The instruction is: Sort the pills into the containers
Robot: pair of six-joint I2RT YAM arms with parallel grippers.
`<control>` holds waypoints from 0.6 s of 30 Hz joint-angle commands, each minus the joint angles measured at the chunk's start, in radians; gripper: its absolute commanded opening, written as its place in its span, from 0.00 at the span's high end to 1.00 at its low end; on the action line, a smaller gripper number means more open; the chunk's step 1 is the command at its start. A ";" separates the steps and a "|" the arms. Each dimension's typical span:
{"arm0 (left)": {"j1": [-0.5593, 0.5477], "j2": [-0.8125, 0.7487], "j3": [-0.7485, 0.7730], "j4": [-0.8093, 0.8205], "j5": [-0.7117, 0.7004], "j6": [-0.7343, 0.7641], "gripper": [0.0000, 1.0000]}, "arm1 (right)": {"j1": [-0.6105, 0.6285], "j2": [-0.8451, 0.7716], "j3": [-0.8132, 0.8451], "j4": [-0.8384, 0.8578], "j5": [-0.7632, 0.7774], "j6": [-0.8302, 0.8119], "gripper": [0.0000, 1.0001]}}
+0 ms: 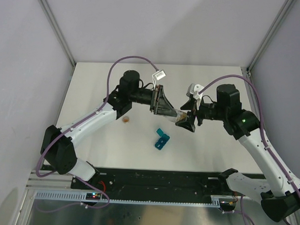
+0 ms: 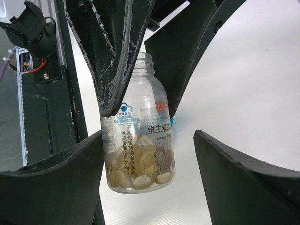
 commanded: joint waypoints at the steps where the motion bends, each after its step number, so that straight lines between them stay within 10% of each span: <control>1: 0.002 -0.052 -0.012 0.056 0.056 -0.041 1.00 | -0.013 -0.013 -0.004 0.061 -0.017 0.002 0.23; 11: 0.011 -0.048 -0.016 0.068 0.045 -0.040 0.98 | -0.015 -0.009 -0.004 0.053 -0.029 -0.006 0.83; 18: 0.026 -0.038 -0.013 0.068 0.024 -0.037 0.57 | -0.014 -0.013 -0.004 0.046 -0.039 -0.007 1.00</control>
